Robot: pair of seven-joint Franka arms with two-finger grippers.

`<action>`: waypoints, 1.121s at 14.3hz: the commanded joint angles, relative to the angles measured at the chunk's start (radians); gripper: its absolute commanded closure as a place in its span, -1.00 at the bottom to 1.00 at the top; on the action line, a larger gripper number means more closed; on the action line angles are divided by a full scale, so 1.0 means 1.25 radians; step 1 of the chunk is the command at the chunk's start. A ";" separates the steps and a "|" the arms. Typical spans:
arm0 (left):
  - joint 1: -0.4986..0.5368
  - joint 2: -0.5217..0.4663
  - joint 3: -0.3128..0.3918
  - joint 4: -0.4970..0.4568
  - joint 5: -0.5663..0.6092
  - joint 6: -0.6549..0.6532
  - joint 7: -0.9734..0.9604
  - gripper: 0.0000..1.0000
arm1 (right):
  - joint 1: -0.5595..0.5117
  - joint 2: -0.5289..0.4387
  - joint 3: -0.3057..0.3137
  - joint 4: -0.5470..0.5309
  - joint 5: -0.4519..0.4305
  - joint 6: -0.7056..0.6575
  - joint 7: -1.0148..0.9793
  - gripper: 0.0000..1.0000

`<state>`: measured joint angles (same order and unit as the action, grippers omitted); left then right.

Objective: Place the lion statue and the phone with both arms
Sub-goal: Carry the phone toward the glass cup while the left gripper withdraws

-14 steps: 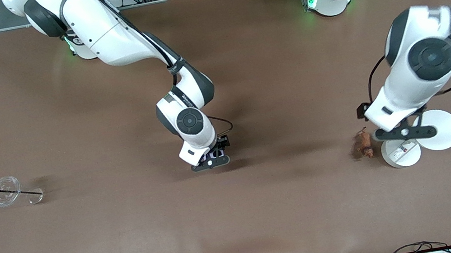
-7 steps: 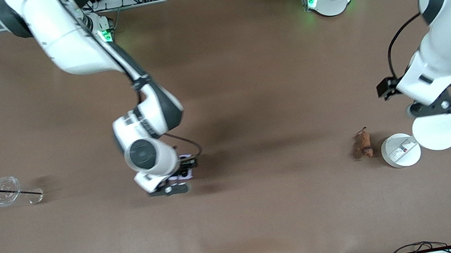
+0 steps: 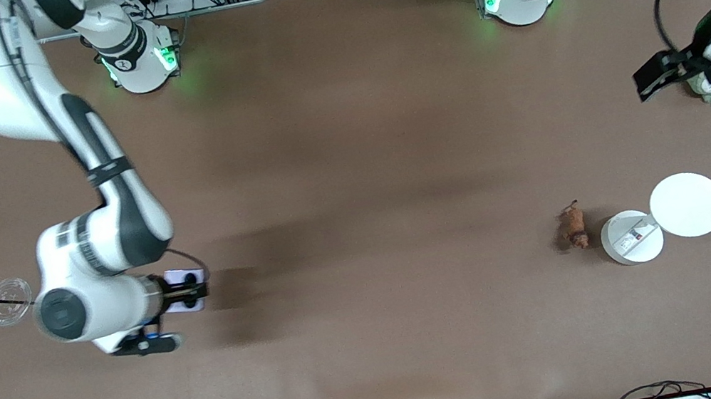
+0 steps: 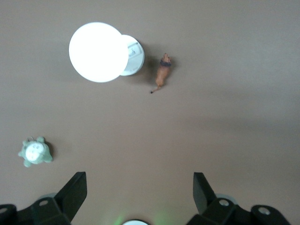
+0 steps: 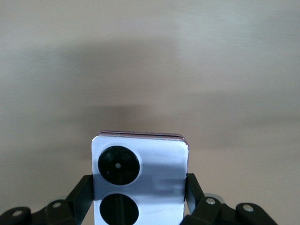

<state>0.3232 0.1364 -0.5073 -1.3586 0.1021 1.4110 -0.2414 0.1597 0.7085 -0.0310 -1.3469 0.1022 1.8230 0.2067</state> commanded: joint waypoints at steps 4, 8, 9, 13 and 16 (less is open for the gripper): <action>0.030 -0.065 -0.002 -0.018 -0.040 -0.019 -0.012 -1.00 | -0.118 -0.022 0.013 -0.099 -0.038 0.041 -0.114 1.00; 0.029 -0.069 0.000 -0.015 -0.038 -0.016 -0.013 -1.00 | -0.182 -0.018 0.013 -0.162 -0.038 0.137 -0.215 1.00; 0.029 -0.070 0.000 -0.015 -0.040 -0.015 -0.012 -1.00 | -0.196 -0.017 0.013 -0.170 -0.038 0.148 -0.240 1.00; -0.115 -0.132 0.162 -0.080 -0.051 -0.001 -0.017 -1.00 | -0.225 -0.005 0.013 -0.186 -0.036 0.172 -0.278 1.00; -0.247 -0.151 0.307 -0.105 -0.057 -0.017 -0.017 -1.00 | -0.221 -0.006 0.013 -0.248 -0.036 0.248 -0.291 1.00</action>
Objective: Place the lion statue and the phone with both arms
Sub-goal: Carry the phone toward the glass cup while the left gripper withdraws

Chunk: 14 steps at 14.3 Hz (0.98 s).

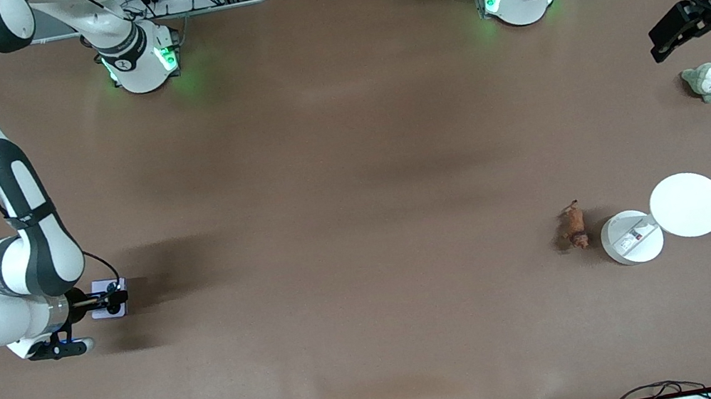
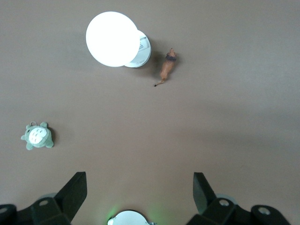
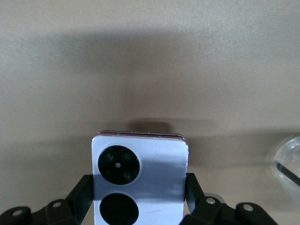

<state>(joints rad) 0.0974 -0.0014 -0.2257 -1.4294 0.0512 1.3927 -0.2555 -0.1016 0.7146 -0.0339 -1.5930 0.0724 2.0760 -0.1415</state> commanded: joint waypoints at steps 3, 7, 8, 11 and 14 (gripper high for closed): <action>-0.071 -0.060 0.098 -0.082 -0.018 -0.002 -0.005 -1.00 | -0.012 -0.013 0.015 -0.083 -0.012 0.073 -0.013 1.00; -0.057 -0.117 0.097 -0.141 -0.023 0.000 -0.005 -1.00 | -0.025 -0.012 0.015 -0.078 -0.012 0.068 -0.043 -0.70; -0.052 -0.122 0.097 -0.143 -0.030 0.001 -0.005 -1.00 | -0.030 -0.013 0.016 -0.073 -0.012 0.065 -0.045 -1.00; -0.052 -0.177 0.097 -0.223 -0.056 0.086 0.014 -1.00 | -0.017 -0.017 0.019 -0.006 -0.006 -0.016 -0.045 -1.00; -0.051 -0.171 0.093 -0.222 -0.053 0.096 0.040 -1.00 | -0.010 -0.017 0.020 0.134 -0.005 -0.189 -0.045 -1.00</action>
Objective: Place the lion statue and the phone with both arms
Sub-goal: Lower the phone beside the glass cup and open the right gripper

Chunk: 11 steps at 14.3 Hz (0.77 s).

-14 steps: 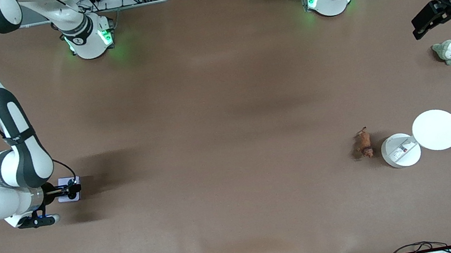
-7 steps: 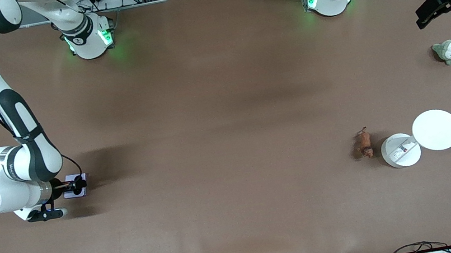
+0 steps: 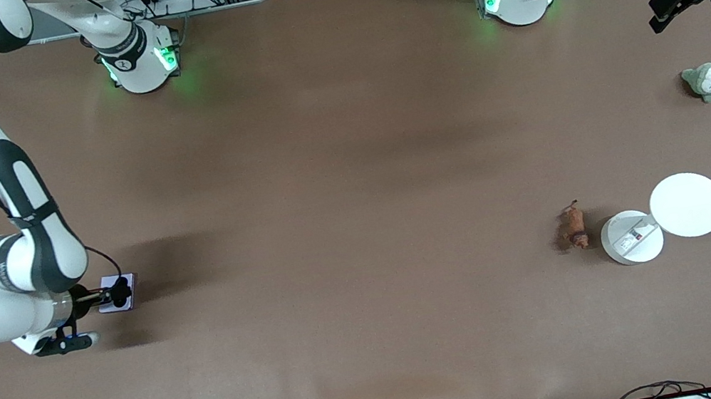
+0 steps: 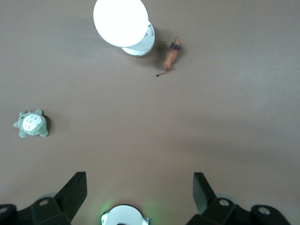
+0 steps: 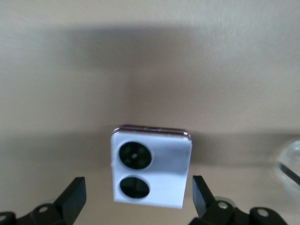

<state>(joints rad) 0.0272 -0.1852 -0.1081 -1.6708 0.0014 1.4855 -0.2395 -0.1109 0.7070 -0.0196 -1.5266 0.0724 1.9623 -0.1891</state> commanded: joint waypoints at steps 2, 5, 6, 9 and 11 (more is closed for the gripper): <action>0.004 -0.022 -0.001 -0.027 -0.012 0.016 0.048 -1.00 | 0.011 -0.011 0.016 0.161 -0.006 -0.197 -0.007 -1.00; 0.005 -0.022 0.003 -0.027 -0.006 0.009 0.152 -1.00 | 0.040 -0.013 0.018 0.271 -0.012 -0.314 -0.007 -1.00; 0.006 -0.021 0.005 -0.027 -0.006 0.000 0.180 -1.00 | 0.042 -0.015 0.018 0.302 -0.012 -0.353 -0.007 -1.00; 0.008 -0.014 0.003 -0.017 0.005 -0.013 0.177 -1.00 | 0.081 -0.040 0.029 0.402 -0.017 -0.456 -0.005 -1.00; 0.008 -0.014 0.002 -0.016 0.005 -0.040 0.174 -1.00 | 0.095 -0.090 0.024 0.406 -0.022 -0.475 -0.002 -1.00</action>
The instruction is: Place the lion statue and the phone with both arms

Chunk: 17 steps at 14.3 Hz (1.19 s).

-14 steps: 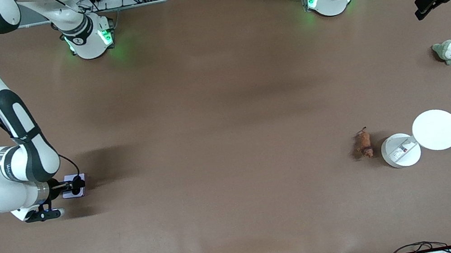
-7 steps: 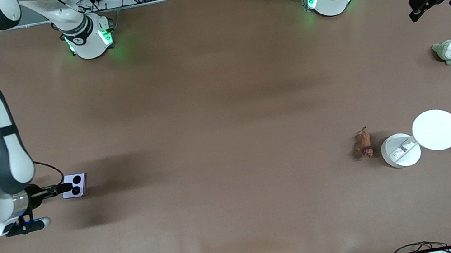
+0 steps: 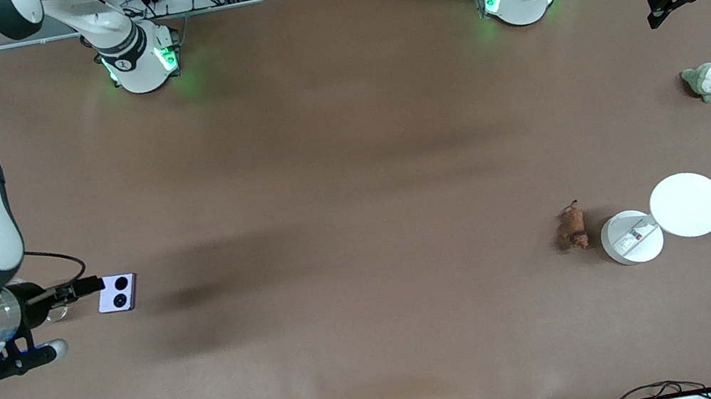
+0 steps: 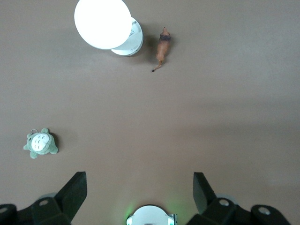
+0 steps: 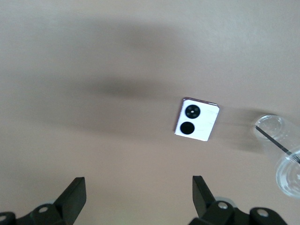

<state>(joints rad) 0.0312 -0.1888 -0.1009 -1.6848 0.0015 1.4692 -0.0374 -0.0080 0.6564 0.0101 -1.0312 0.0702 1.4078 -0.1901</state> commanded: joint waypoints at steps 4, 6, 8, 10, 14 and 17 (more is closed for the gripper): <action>0.006 -0.010 -0.003 0.004 0.005 -0.030 0.014 -1.00 | 0.005 -0.160 -0.001 -0.006 -0.021 -0.066 0.084 -1.00; 0.006 -0.010 -0.001 0.008 0.005 -0.032 0.014 -1.00 | 0.005 -0.209 0.001 -0.023 -0.045 -0.088 0.099 -1.00; 0.006 -0.010 -0.001 0.010 0.005 -0.032 0.014 -1.00 | -0.027 -0.262 0.002 -0.058 -0.037 -0.108 0.093 -1.00; 0.007 -0.007 0.000 0.015 0.005 -0.032 0.014 -1.00 | -0.048 -0.339 0.001 -0.142 0.017 -0.102 0.089 -1.00; 0.017 -0.006 0.000 0.021 0.006 -0.033 0.016 -1.00 | -0.032 -0.468 0.008 -0.257 -0.020 -0.099 0.091 -1.00; 0.018 -0.001 0.000 0.026 0.006 -0.033 0.015 -1.00 | -0.006 -0.530 0.008 -0.325 -0.049 -0.094 0.092 -1.00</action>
<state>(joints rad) 0.0456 -0.1896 -0.0981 -1.6701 0.0016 1.4472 -0.0367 -0.0306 0.0750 0.0154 -1.3288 0.0407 1.2609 -0.0859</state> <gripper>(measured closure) 0.000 0.000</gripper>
